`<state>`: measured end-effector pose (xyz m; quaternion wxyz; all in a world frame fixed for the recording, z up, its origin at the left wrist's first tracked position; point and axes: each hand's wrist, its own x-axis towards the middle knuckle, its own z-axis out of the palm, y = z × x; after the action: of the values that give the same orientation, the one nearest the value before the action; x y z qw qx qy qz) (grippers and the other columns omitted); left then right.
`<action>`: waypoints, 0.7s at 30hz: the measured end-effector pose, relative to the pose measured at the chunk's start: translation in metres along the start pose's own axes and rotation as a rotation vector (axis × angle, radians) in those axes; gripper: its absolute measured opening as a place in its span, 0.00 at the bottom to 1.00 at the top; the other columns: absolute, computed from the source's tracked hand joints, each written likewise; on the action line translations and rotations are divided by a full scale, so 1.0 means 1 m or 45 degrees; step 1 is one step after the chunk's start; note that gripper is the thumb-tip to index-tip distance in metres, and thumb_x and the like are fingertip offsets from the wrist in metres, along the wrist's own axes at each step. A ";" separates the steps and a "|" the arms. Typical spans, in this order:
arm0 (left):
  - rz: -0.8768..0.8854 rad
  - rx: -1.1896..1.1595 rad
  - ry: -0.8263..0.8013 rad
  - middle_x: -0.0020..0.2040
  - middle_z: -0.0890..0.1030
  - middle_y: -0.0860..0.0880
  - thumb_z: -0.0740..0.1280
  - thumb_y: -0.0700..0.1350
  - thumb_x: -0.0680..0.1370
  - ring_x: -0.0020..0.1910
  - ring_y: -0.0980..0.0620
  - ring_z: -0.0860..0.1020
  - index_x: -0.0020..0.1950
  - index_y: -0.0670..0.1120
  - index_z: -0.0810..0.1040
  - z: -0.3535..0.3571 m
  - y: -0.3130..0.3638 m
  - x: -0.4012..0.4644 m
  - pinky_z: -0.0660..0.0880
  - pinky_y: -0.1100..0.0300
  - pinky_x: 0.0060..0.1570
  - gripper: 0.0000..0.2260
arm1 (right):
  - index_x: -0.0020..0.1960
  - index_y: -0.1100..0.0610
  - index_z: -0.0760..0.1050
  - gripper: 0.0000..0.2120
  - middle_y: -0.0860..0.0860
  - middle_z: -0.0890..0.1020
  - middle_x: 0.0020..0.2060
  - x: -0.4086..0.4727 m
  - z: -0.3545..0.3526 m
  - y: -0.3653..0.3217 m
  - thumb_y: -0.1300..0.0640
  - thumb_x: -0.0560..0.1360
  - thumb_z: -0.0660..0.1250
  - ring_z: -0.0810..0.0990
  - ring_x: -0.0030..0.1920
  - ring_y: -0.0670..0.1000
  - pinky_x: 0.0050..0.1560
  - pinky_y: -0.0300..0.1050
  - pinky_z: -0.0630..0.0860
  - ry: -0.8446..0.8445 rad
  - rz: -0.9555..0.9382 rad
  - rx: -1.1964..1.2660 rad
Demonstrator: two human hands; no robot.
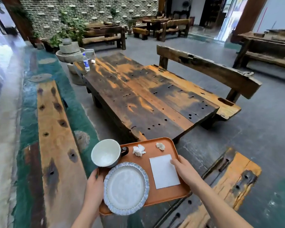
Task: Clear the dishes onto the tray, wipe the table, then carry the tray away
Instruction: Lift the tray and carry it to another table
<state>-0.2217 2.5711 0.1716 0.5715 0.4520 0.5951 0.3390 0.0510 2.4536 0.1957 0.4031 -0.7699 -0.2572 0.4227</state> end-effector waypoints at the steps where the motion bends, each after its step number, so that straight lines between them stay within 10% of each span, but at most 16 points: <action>1: -0.013 0.000 -0.002 0.53 0.85 0.48 0.65 0.46 0.83 0.52 0.45 0.83 0.58 0.52 0.81 0.006 0.006 0.017 0.80 0.46 0.52 0.07 | 0.61 0.47 0.72 0.10 0.44 0.81 0.55 0.016 -0.001 -0.009 0.47 0.83 0.58 0.80 0.53 0.44 0.43 0.40 0.73 0.006 0.007 -0.008; 21: -0.091 -0.053 0.043 0.54 0.85 0.48 0.64 0.50 0.83 0.52 0.45 0.83 0.59 0.52 0.81 -0.025 0.124 0.333 0.80 0.43 0.56 0.08 | 0.67 0.43 0.65 0.17 0.42 0.77 0.56 0.285 0.133 -0.202 0.39 0.81 0.58 0.80 0.53 0.46 0.49 0.44 0.78 -0.054 0.058 -0.180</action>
<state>-0.2072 2.9272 0.1638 0.5824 0.4128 0.6132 0.3382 0.0711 2.8267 0.1958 0.3325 -0.7929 -0.2772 0.4288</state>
